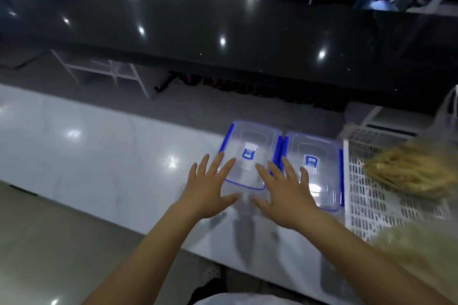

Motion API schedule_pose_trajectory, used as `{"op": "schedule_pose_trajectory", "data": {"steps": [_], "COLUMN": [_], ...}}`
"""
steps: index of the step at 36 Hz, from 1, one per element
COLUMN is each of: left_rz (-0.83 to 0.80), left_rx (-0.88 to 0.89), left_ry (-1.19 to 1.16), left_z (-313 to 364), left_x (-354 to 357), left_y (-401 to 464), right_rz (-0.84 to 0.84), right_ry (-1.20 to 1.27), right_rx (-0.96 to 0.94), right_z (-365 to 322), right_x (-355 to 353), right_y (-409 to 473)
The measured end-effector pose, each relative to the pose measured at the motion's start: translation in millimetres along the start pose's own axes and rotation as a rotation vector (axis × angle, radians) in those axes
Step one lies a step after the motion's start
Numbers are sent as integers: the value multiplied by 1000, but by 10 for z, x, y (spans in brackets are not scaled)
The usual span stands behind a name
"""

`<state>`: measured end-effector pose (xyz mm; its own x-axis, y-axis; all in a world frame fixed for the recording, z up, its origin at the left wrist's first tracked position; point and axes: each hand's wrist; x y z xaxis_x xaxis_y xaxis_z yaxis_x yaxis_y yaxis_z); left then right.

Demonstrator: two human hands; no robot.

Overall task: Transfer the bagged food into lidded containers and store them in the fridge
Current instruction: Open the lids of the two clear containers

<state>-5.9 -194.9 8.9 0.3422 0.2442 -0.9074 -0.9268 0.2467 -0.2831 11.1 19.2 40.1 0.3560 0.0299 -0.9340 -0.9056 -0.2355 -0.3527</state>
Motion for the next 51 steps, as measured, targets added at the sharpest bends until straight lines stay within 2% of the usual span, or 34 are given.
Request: {"op": "schedule_pose_trajectory", "data": {"steps": [4,11,18,27,29,31,33,35,37,39,42,51], "left_rz": [-3,25,-33,-96,-111,-83,-11,19,-40,-136,-217,-256], "left_rx": [115,222,244,244,260,254,193,40,-133,-224,-239,-278], "left_ry": [90,20,-25,6,-87,-357,-672,-912,-1168,-1372,-1405,-1469], "left_z": [-308,-761,-1017,-1147,-1163,-1166,-1187,-1223,-1244,-1277,-1310,-1326], "left_x": [89,182,159,15,-69,-177,-236,-259,-269,-242,-197,-97], "left_y": [78,-54,-494,-918,-920,-897,-833,-732,-625,-523,-439,-402], "right_rz": [25,59,22,35,55,124,241,348,336,264,227,204], "right_ry": [-46,14,101,206,274,439,757,1192,1521,1665,1757,1875], "right_rx": [76,140,162,66,51,74,227,472,656,682,706,681], "right_z": [-105,-439,-863,-1059,-1066,-1086,-1114,-1144,-1139,-1118,-1091,-1033], "right_x": [90,277,437,500,479,469,462,451,446,465,498,593], "right_y": [202,179,-83,-413,-443,-458,-472,-465,-444,-437,-422,-412]}}
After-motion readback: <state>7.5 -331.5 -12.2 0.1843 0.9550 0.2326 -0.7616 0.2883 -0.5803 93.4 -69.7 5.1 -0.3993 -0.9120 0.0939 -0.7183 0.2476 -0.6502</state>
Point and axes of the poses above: each hand's wrist, its own y-axis towards the middle knuckle, its own x-axis out of the palm, z = x × y, and after that the axes turned 5 degrees about -y, right-handed
